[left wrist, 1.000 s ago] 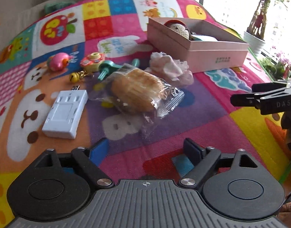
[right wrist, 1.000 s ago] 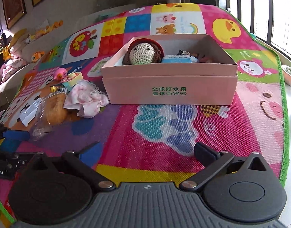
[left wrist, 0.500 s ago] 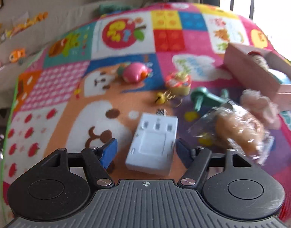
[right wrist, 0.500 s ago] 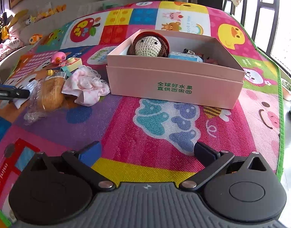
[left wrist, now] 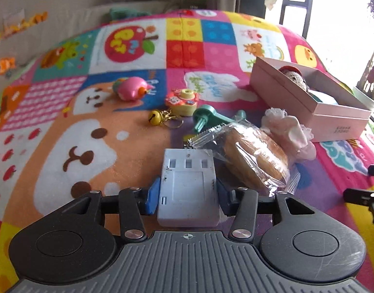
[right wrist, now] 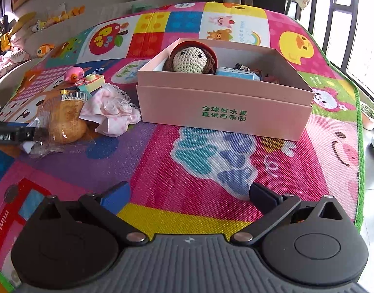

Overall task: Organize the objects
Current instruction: 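Grasp the white plastic device with the left tool, then grasp the bagged bread bun with the right tool while the left tool holds the white device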

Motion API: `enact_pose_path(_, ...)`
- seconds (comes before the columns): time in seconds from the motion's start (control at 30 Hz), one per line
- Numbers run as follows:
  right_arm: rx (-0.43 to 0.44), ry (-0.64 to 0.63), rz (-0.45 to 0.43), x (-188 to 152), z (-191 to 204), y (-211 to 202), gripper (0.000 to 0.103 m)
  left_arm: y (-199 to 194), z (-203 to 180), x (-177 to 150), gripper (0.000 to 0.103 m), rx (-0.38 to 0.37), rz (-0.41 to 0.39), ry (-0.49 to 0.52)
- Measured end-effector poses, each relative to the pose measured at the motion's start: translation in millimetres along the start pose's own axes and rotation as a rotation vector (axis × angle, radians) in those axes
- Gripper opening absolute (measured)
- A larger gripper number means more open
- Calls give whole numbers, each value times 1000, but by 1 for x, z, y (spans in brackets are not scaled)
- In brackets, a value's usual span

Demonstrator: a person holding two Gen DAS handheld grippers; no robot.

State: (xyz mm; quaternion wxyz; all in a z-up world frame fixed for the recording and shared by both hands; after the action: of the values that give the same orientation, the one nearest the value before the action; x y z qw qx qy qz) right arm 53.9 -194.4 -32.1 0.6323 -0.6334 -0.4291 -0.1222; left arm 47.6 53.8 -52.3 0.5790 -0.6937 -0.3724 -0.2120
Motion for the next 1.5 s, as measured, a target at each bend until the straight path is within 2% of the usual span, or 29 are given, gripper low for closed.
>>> enact_pose_path(0.3, -9, 2, 2, 0, 0, 0, 103, -3, 3, 1, 53, -36, -29, -17)
enact_pose_path(0.37, -12, 3, 4, 1, 1, 0, 103, -5, 8, 1, 53, -24, -36, -23)
enact_pose_path(0.63, -47, -17, 29, 9, 8, 1, 103, -9, 27, 4, 53, -63, -52, -93)
enact_pose_path(0.73, -37, -81, -33, 32, 28, -11, 103, -9, 27, 4, 53, -64, -56, -97)
enact_pose_path(0.8, 4, -149, -93, 51, 50, -25, 103, -9, 28, 4, 53, -70, -56, -106)
enact_pose_path(0.83, 37, -180, -107, 59, 62, -29, 101, -9, 28, 4, 53, -75, -56, -113)
enact_pose_path(0.9, 131, -206, -111, 73, 83, -30, 77, -10, 30, 4, 53, -84, -57, -125)
enact_pose_path(1.0, 263, -125, -69, 89, 100, -17, 57, -10, 30, 5, 53, -89, -57, -132)
enact_pose_path(1.1, 286, 7, -42, 104, 86, 10, 57, -10, 30, 4, 53, -87, -57, -130)
enact_pose_path(1.17, 260, 55, -15, 107, 75, 29, 57, -10, 31, 5, 53, -88, -57, -132)
enact_pose_path(1.3, 169, 25, -19, 110, 62, 40, 55, -10, 30, 4, 53, -88, -57, -132)
enact_pose_path(1.4, 162, 45, 7, 107, 57, 44, 49, -11, 30, 4, 53, -88, -58, -132)
enact_pose_path(1.5, 140, 10, 24, 99, 58, 42, 49, -10, 30, 4, 53, -88, -57, -133)
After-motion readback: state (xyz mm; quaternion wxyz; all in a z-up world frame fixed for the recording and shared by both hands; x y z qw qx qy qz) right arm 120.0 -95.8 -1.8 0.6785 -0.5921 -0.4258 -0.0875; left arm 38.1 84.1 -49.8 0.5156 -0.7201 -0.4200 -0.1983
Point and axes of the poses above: each gripper's, at about its wrist camera, not at the fingertips, and y roughly the way its jaws point, z to its left, x to its top, the point moved 10 cm from there along y, roughly the way its jaws point, and after that the axes turned 15 degrees about -y, right-handed, at the moved point
